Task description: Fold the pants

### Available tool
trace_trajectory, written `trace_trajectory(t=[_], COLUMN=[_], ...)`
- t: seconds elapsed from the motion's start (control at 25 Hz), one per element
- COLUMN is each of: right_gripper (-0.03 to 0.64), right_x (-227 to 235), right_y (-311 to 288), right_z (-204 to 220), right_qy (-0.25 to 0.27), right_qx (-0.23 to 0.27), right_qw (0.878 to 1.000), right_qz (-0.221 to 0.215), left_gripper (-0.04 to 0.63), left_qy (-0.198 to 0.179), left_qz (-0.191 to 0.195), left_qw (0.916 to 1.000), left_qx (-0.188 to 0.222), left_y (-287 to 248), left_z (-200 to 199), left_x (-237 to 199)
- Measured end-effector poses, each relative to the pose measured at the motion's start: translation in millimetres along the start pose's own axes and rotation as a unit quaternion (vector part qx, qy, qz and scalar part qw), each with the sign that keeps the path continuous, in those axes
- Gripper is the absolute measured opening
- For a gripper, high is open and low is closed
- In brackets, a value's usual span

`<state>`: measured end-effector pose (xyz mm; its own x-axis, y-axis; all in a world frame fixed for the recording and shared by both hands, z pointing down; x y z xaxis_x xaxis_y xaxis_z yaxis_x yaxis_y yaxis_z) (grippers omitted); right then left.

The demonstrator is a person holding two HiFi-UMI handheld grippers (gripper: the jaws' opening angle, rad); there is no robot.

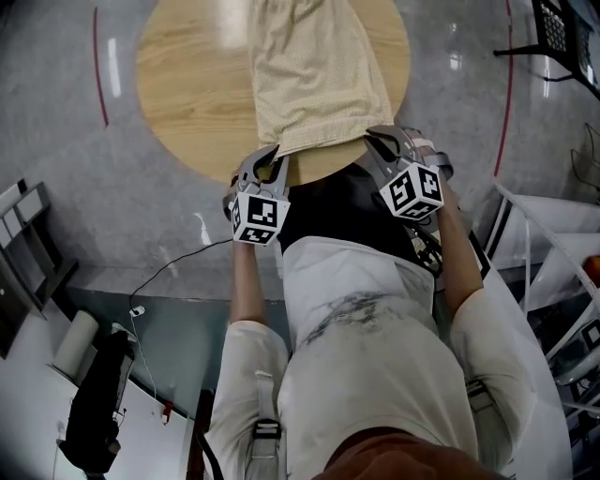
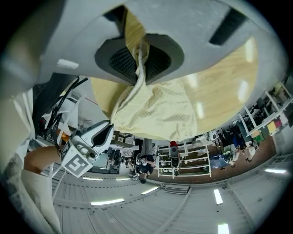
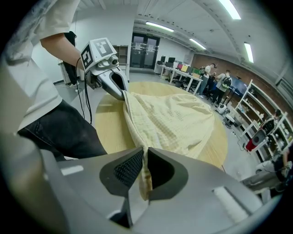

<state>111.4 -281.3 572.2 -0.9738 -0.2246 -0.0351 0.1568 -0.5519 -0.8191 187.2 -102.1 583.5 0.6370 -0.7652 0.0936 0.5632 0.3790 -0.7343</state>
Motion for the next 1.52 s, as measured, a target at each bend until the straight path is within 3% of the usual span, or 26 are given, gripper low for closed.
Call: trace_trajectory(t=[0.44,0.8,1.52], right_gripper=[0.044,0.044,0.044], right_x=[-25,-14,38], right_y=[28,47,44], right_z=[-5,-17,-62], right_qy=[-0.003,-0.005,-0.011], right_qx=[0.005,0.023,0.029], right_qw=[1.000,1.000,1.000], right_qz=[-0.024,-0.019,0.001], left_gripper=[0.052,0.051,0.051], left_qy=[0.020,0.026,0.012], left_qz=[0.015,0.005,0.013], left_qw=[0.9997,0.9996,0.9998], left_qx=[-0.005,-0.006,0.013], left_y=[33,43,42], left_z=[-5,-24,-59], left_x=[16,15,-44])
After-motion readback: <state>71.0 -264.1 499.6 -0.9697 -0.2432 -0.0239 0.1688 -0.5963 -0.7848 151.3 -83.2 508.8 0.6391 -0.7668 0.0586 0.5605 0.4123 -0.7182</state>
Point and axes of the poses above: the fingertips, and each gripper's own axes: y backward along the fingers, x to its right, z out of its underside, the point moved 4 cm from there along y, backward along the fingers, and after that the axes turned 13 degrees about -y, right-handed, at the moved point
